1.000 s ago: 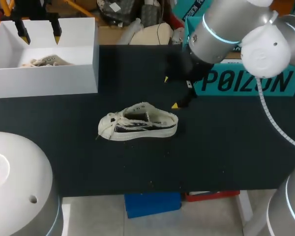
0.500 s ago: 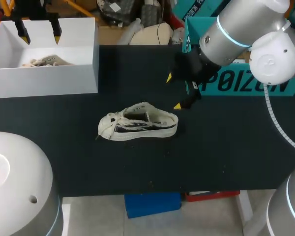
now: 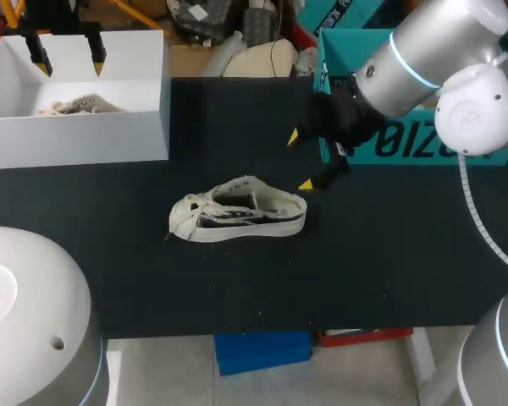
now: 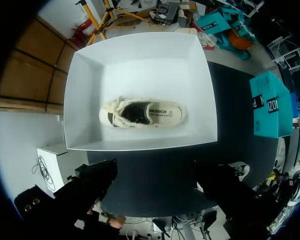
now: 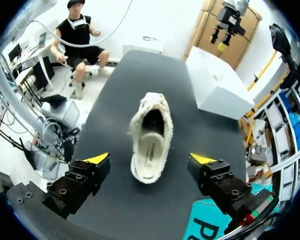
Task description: Take the shoe out of the shoebox, open the shoe tongue, remove and reinsert the insole, then place the shoe into the shoebox
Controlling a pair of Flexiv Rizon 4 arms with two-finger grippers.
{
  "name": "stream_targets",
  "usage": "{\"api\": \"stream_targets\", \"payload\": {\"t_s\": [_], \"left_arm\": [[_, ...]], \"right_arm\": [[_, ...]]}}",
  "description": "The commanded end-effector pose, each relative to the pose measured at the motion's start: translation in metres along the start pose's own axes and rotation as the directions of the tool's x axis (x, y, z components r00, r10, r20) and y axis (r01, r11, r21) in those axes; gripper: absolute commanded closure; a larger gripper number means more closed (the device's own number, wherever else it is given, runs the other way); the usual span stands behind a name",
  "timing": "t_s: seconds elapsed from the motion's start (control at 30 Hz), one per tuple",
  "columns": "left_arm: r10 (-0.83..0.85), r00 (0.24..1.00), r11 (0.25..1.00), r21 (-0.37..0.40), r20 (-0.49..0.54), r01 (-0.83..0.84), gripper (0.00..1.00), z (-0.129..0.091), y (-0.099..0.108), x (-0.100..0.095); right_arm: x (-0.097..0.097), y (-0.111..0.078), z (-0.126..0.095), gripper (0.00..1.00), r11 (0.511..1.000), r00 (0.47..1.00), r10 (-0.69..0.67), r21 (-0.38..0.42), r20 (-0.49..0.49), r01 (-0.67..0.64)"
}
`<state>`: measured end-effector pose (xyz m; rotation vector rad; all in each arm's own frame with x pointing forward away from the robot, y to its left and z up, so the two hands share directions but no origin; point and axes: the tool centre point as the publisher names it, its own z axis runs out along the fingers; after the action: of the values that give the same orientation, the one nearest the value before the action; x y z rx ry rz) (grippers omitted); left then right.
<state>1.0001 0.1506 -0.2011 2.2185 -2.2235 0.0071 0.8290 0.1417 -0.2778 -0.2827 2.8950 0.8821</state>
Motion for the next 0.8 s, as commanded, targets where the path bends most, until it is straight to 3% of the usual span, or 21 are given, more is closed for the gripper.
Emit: {"api": "stream_targets", "payload": {"t_s": [0.03,0.37,0.8], "left_arm": [[-0.001,1.000,1.000,-0.002,0.001,0.001,0.00,-0.001,0.000,0.000],[-0.001,1.000,1.000,-0.002,0.001,0.001,0.00,-0.001,0.000,0.000],[-0.001,1.000,1.000,-0.002,0.001,0.001,0.00,-0.001,0.000,0.000]], "right_arm": [[-0.007,-0.016,0.016,0.00,0.989,1.000,0.021,-0.146,-0.003,-0.021],[-0.008,-0.038,0.052,0.00,0.962,0.997,0.079,-0.262,-0.003,-0.077],[-0.002,-0.056,0.090,0.00,0.931,0.991,0.131,-0.341,-0.029,-0.133]]}}
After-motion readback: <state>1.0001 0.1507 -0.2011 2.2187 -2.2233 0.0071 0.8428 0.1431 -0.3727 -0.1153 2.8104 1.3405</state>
